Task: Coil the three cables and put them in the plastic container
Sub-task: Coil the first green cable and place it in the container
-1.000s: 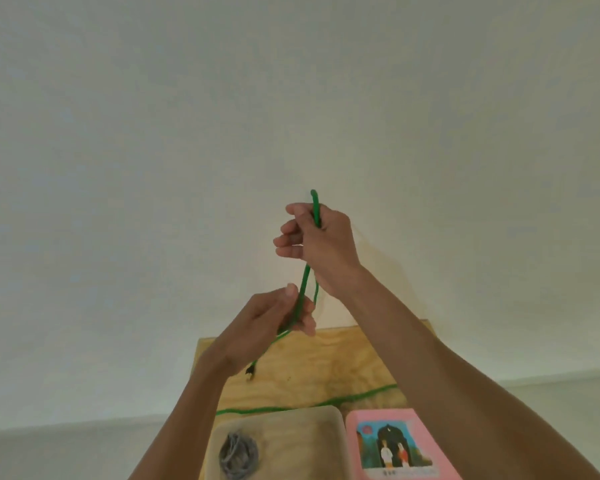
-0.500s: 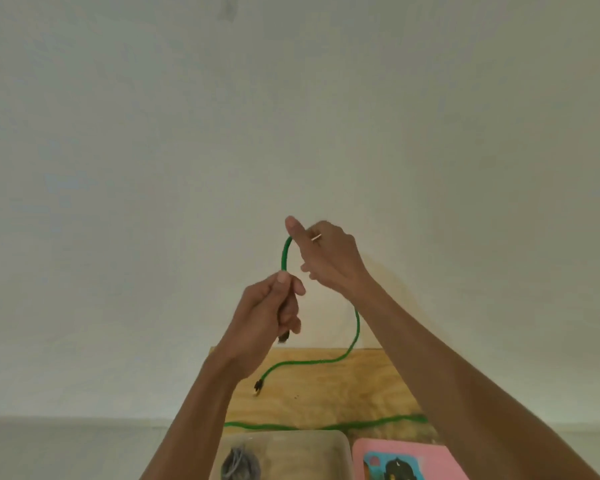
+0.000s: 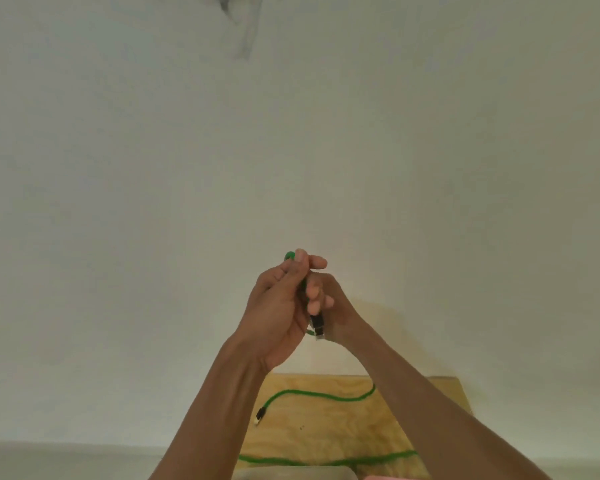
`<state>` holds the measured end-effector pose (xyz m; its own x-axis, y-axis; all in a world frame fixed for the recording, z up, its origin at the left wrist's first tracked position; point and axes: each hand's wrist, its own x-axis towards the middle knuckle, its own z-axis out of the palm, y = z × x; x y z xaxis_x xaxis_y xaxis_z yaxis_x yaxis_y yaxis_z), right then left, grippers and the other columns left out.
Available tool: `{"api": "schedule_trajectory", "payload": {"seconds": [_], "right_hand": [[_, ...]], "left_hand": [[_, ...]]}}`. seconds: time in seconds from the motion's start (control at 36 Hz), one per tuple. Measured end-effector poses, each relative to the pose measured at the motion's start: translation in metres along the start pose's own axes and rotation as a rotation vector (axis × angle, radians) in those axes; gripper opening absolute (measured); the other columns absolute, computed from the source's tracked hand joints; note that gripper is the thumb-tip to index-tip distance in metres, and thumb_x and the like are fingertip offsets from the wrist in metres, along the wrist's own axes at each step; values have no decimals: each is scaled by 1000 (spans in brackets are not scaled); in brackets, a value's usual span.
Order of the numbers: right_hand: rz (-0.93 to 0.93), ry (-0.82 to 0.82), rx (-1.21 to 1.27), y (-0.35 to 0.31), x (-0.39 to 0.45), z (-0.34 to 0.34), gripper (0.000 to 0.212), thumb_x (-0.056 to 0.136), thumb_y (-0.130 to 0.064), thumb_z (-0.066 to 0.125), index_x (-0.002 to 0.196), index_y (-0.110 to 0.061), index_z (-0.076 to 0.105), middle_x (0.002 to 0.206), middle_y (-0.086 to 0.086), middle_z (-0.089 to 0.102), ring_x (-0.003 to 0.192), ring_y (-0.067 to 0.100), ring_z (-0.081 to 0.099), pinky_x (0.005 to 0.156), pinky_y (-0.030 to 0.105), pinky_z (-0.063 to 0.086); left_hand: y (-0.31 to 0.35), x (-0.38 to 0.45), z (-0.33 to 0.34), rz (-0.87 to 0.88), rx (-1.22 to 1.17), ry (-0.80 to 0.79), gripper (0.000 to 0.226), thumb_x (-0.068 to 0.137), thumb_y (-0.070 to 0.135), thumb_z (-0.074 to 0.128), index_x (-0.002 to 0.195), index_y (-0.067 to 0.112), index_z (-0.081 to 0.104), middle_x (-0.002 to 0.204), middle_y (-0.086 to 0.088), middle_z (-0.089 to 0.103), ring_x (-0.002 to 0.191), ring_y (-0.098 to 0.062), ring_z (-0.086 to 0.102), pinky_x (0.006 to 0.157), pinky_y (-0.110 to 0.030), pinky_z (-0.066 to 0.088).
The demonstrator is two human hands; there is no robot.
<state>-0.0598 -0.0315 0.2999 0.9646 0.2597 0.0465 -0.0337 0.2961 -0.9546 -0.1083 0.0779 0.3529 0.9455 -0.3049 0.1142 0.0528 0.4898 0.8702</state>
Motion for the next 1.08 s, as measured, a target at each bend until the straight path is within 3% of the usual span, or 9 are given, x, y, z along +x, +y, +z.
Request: {"api": "schedule_trajectory", "payload": {"seconds": [0.06, 0.11, 0.17, 0.28, 0.42, 0.56, 0.75, 0.92, 1.08], "right_hand": [[-119, 55, -91, 4, -7, 7, 30, 89, -31, 67, 66, -13, 71, 52, -6, 63, 60, 8, 66, 62, 16, 52], [-145, 28, -122, 1, -19, 12, 29, 95, -28, 59, 71, -13, 65, 63, -8, 67, 74, 15, 66, 65, 14, 53], [-30, 81, -303, 0, -21, 13, 35, 104, -10, 43, 70, -15, 49, 58, -4, 57, 58, 16, 53, 55, 18, 49], [9, 100, -505, 5, -26, 16, 46, 105, -31, 43, 62, -16, 45, 49, -6, 47, 43, 11, 41, 48, 22, 37], [-33, 177, -489, 8, -28, 20, 45, 100, -42, 52, 67, -12, 58, 59, -6, 59, 48, 13, 43, 48, 22, 36], [-54, 252, -513, 8, -32, 21, 49, 96, -46, 57, 63, -11, 66, 62, 12, 66, 43, 16, 47, 48, 23, 39], [-40, 254, -708, 12, -38, 18, 38, 98, -36, 58, 63, -24, 65, 51, -8, 63, 40, 3, 49, 51, 18, 40], [-68, 194, -962, 5, -38, 10, 30, 88, -43, 54, 68, -22, 62, 64, 7, 68, 60, 26, 66, 64, 45, 57], [-188, 170, -1207, -17, -38, 6, 26, 94, -43, 55, 75, -27, 66, 60, -5, 58, 58, 15, 54, 55, 29, 43]], "left_hand": [[2, 4, 1, 15, -11, 3, 37, 103, 27, 45, 104, -7, 60, 57, -2, 45, 51, -13, 46, 71, -33, 49], [5, 6, 1, 15, -25, -31, 35, 103, 23, 46, 118, -6, 60, 62, -2, 45, 56, -14, 45, 75, -32, 50], [9, 9, 1, 30, -16, -42, 31, 103, 19, 45, 123, 0, 60, 66, -3, 47, 57, -14, 46, 77, -31, 53], [14, 26, -6, 98, 36, 34, 28, 107, 17, 39, 116, 2, 61, 68, -4, 53, 59, -16, 50, 79, -32, 53], [12, 42, -18, 149, 278, 97, 31, 107, 25, 37, 113, 6, 61, 66, -4, 55, 63, -16, 54, 83, -39, 53], [6, 46, -22, 194, 435, 114, 31, 107, 28, 38, 115, 9, 62, 65, -3, 55, 61, -16, 52, 70, -40, 45], [4, 49, -31, 230, 558, 99, 28, 107, 25, 39, 117, 14, 64, 68, -2, 52, 59, -15, 46, 59, -35, 42], [7, 46, -41, 254, 764, 58, 25, 107, 18, 41, 111, 15, 66, 76, -5, 61, 66, -19, 54, 63, -37, 47], [3, 47, -46, 195, 942, -27, 25, 105, 10, 42, 106, 11, 67, 81, -5, 66, 69, -16, 63, 68, -24, 53]]}}
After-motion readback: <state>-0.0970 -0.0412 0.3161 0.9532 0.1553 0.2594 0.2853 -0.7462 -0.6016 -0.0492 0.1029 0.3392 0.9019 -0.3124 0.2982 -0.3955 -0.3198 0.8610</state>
